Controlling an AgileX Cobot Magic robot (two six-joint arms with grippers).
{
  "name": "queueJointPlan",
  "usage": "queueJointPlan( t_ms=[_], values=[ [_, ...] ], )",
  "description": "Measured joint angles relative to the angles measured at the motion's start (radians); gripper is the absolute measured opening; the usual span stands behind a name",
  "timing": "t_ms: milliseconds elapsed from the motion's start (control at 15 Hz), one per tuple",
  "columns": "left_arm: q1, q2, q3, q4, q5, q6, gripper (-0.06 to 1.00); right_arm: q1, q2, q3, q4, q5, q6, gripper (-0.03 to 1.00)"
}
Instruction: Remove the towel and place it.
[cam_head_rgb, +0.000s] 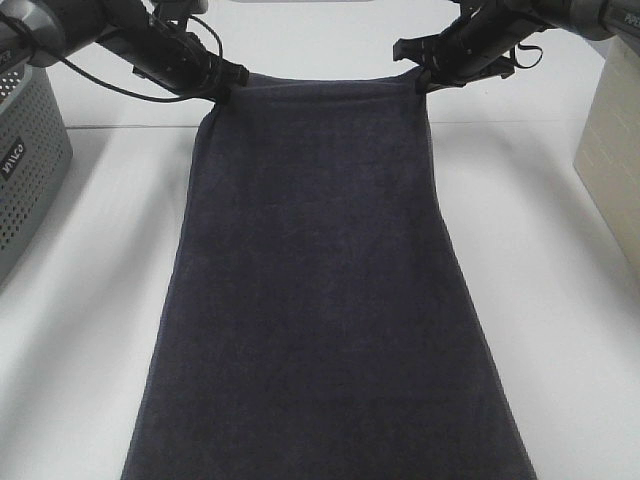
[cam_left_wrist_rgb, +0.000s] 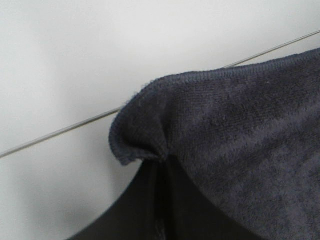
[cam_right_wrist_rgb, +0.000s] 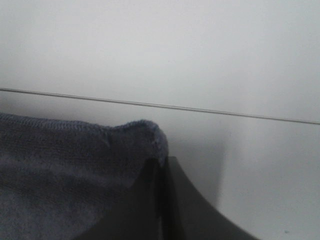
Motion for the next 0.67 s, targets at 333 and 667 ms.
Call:
queueJointPlan(
  t_ms=[333, 667],
  values=[
    [-0.001, 0.040, 0.000, 0.001, -0.075, 0.029, 0.01, 0.000, 0.056, 0.001, 0.009, -0.064, 0.000, 0.01],
    [-0.002, 0.078, 0.000, 0.000, -0.169, 0.038, 0.01, 0.000, 0.094, 0.002, 0.031, -0.148, 0.000, 0.01]
  ],
)
